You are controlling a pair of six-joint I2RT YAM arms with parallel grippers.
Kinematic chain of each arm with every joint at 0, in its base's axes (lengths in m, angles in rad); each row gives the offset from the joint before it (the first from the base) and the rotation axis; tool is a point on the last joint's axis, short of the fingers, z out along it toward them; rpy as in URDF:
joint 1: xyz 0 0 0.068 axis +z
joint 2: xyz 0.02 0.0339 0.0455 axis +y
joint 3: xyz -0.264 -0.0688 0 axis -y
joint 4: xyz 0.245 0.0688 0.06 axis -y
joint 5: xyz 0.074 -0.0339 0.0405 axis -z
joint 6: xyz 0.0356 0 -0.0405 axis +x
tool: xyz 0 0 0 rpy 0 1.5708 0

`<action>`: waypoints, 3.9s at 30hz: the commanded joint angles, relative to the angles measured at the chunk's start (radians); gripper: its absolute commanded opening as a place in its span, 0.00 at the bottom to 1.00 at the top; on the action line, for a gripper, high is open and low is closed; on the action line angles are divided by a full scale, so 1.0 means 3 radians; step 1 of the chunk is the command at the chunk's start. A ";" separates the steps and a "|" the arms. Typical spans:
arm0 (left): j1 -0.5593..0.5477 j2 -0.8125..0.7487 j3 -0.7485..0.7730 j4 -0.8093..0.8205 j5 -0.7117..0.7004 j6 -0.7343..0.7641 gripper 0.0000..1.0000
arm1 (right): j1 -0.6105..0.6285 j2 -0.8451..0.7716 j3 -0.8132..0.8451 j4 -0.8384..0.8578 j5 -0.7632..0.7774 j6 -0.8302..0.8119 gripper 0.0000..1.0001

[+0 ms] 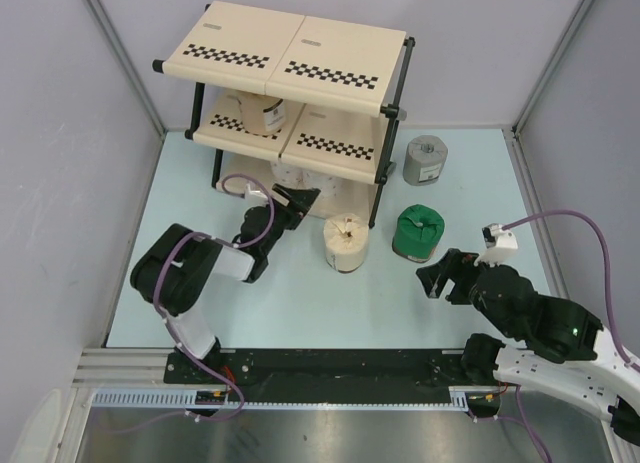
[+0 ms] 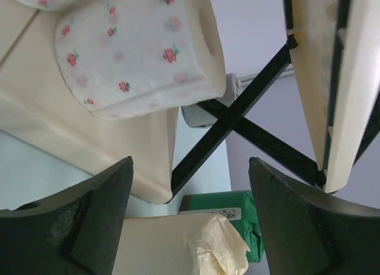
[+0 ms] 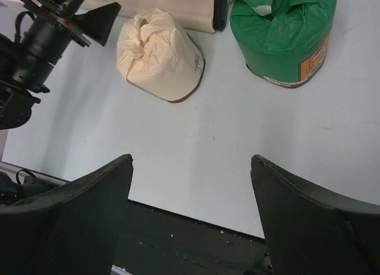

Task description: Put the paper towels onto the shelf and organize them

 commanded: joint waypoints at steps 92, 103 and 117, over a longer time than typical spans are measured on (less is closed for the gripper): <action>-0.0082 0.0390 -0.0219 0.1343 0.0088 -0.0363 0.85 | 0.0026 -0.0080 0.0000 0.0046 0.0080 -0.0072 0.85; -0.0388 -0.0943 -0.0369 -0.0747 0.0140 0.0705 0.89 | 0.0021 -0.0034 -0.0005 0.0035 0.0105 -0.0067 0.85; -0.0746 -0.1272 0.0404 -0.2595 -0.0505 0.1550 0.92 | 0.0026 -0.0003 0.0000 0.0030 0.0121 -0.0077 0.85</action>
